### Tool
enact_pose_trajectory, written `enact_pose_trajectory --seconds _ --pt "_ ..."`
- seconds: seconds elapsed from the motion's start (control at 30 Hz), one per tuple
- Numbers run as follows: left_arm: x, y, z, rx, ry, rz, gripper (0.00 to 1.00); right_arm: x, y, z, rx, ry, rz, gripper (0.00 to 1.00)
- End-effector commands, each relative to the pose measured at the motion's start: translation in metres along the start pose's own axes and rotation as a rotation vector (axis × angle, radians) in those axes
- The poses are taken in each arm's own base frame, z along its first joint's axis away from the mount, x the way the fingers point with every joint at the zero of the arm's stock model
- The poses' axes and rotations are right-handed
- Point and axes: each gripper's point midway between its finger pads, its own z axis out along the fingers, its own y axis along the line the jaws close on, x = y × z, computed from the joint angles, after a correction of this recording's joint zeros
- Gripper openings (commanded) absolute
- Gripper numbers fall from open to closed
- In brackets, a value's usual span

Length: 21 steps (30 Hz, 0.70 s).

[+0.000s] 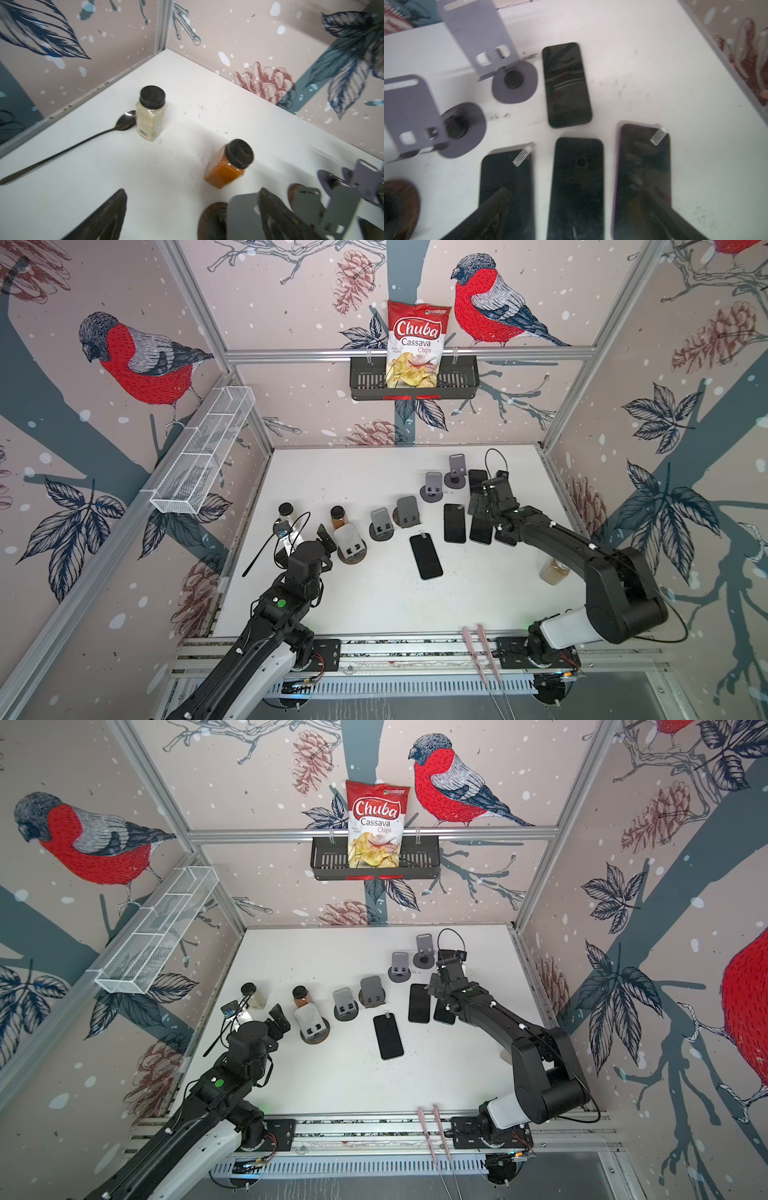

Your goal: Remove the phone from the phone stand

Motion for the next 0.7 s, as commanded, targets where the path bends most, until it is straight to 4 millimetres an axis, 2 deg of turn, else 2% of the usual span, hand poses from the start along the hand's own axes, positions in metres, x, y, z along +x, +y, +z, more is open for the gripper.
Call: enact_pose_trajectory --seconds 0.0,0.17,0.27,0.47,0.57,0.67 --pt "-0.009 0.020 0.007 -0.098 -0.052 0.041 0.97 -0.022 -0.022 0.007 0.088 -0.096 0.019 0.99" --pt "-0.015 0.032 0.022 -0.122 -0.090 0.034 0.97 -0.019 -0.058 0.020 0.249 -0.174 -0.029 0.99" --pt "-0.018 0.037 0.030 -0.111 -0.113 0.041 0.97 -0.015 -0.070 0.024 0.290 -0.203 -0.044 0.99" --pt "-0.024 0.040 0.040 -0.082 -0.197 0.086 0.97 -0.003 -0.083 0.038 0.231 -0.251 -0.015 0.99" --pt "-0.027 0.045 0.042 -0.115 -0.219 0.115 0.97 -0.010 -0.089 0.034 0.199 -0.304 0.018 0.99" --pt "-0.024 0.043 0.046 -0.101 -0.226 0.130 0.97 -0.020 -0.086 0.026 0.115 -0.382 0.016 0.99"
